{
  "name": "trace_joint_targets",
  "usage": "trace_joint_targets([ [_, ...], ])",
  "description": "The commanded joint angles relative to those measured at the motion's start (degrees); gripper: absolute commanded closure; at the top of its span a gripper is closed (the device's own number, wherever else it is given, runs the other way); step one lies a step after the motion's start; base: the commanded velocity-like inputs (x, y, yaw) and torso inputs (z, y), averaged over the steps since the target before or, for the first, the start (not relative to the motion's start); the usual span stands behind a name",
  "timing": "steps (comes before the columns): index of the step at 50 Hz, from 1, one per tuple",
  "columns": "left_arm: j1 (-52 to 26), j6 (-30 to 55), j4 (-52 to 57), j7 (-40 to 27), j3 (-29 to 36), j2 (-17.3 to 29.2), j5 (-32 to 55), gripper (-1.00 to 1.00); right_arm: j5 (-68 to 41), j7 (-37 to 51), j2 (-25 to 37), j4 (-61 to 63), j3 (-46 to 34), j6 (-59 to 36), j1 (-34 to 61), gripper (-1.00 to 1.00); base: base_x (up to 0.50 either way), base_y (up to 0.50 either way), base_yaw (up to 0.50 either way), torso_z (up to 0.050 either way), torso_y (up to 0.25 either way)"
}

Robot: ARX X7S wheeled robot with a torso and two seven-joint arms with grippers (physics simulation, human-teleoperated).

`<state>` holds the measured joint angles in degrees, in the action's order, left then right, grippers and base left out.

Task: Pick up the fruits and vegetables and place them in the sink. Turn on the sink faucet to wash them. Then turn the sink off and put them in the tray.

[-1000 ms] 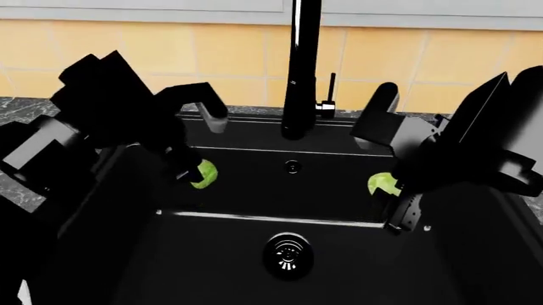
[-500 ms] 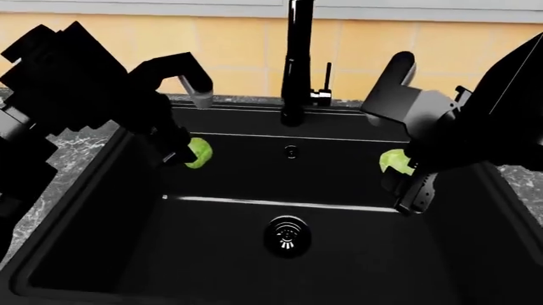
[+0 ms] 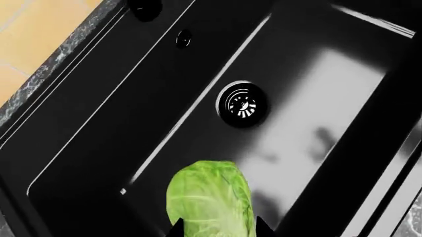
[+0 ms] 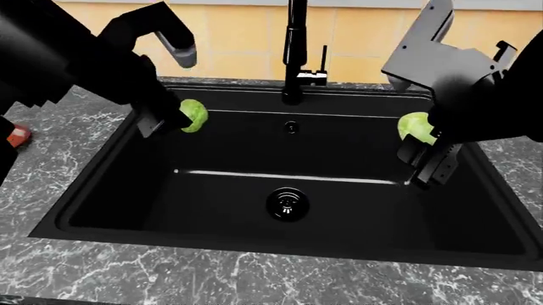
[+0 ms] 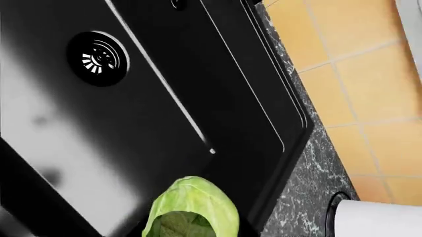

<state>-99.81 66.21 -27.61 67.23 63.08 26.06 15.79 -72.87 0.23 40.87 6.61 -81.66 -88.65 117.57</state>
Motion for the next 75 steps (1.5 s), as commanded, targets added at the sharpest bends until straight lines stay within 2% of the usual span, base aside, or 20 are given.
trace_joint_targets([
  [1, -1.72, 3.19, 3.74, -3.19, -4.16, 2.04, 0.99, 1.00, -2.30, 4.15, 0.30, 0.53, -0.46, 0.58, 4.92, 1.00, -0.10, 0.09, 0.00, 0.000, 0.000],
  [26, -2.06, 5.43, 6.01, -4.81, -5.76, 3.70, 1.71, 1.00, -4.40, 6.89, -0.80, 0.42, -2.41, 2.53, 6.95, 1.00, -0.38, 0.31, 0.00, 0.000, 0.000],
  [75, -2.21, 5.94, 6.60, -5.42, -5.79, 4.53, 2.63, 1.00, -3.02, 7.01, -1.62, 0.93, -5.01, 5.95, 7.21, 1.00, -0.06, 0.50, 0.00, 0.000, 0.000],
])
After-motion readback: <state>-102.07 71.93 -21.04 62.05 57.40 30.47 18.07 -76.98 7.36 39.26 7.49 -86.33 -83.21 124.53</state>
